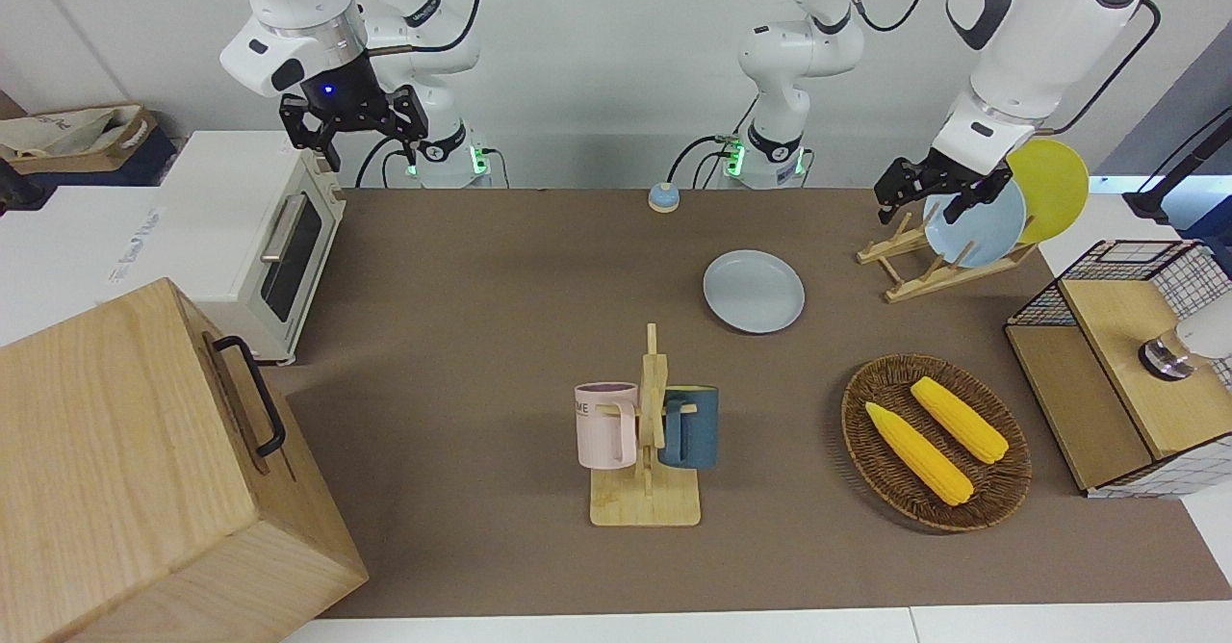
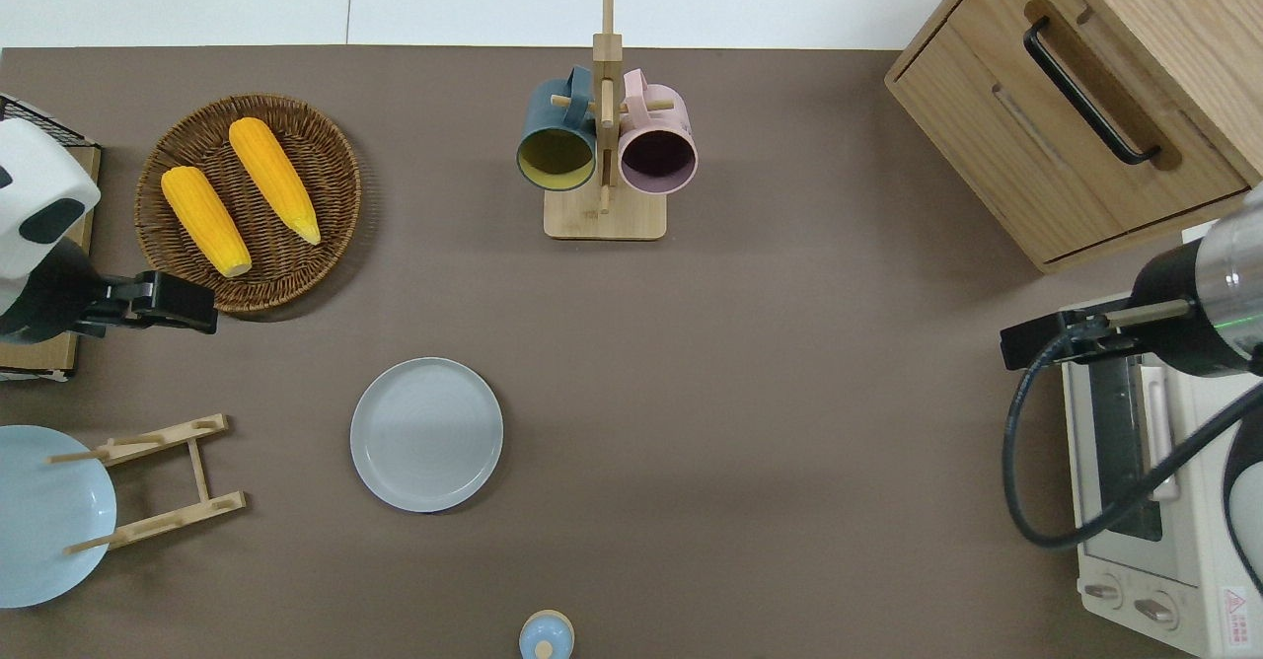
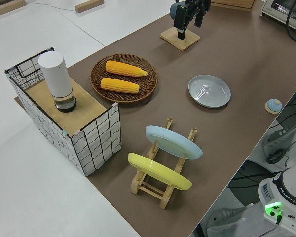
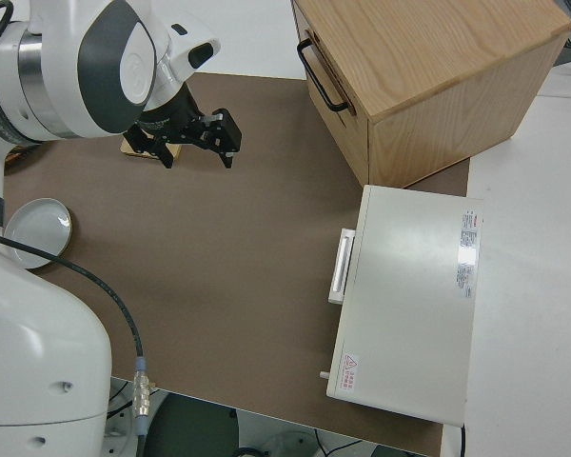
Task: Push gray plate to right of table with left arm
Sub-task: 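Move the left gripper down beside the gray plate's edge nearest the robot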
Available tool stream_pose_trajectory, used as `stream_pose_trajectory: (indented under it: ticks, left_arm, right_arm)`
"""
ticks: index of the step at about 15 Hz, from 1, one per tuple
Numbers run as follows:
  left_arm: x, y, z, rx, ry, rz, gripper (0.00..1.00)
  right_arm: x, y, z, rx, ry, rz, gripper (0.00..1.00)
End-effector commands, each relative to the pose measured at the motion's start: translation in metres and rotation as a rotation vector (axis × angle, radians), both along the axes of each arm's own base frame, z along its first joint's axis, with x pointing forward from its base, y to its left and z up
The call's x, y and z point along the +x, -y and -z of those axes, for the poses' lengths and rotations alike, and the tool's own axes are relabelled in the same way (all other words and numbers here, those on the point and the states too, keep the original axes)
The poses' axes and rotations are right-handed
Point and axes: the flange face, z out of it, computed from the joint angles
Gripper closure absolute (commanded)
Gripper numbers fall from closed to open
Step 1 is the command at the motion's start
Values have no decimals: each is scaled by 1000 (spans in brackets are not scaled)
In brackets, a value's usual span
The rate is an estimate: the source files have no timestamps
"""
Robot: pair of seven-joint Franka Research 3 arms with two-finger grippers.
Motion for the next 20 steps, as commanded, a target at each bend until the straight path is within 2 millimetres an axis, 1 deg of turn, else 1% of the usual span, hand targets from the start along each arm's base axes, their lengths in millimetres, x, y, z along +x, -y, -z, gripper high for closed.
stream_pose_trajectory:
  ticks: [1,3,4,7,15,18,20]
  left_arm:
    - [3,-3,-5,-11,16,-17,7]
    - [3,-3,-5,-11,16,-22,9]
    - [3,-8,-5,-10,16,-32,9]
    - [3,-13,-6,-5,13,-38,9]
    - [-6,-10,2,-3,-50,-43,7]
    - [-20,-4,10,-1,-75,-39,7]
    - [-38,-3,19,-2,-67,-39,7]
  right_arm:
    - [-3,3,-3,7,-4,4,17]
    - [-4,2,-3,7,-4,2,17]
    - [-3,3,-3,7,-4,4,17]
    - [-4,2,-3,7,-4,2,17]
    - [-4,2,-3,7,-4,4,17]
    - [-4,2,-3,7,-4,2,17]
    - [-4,2,-3,8,-6,2,17]
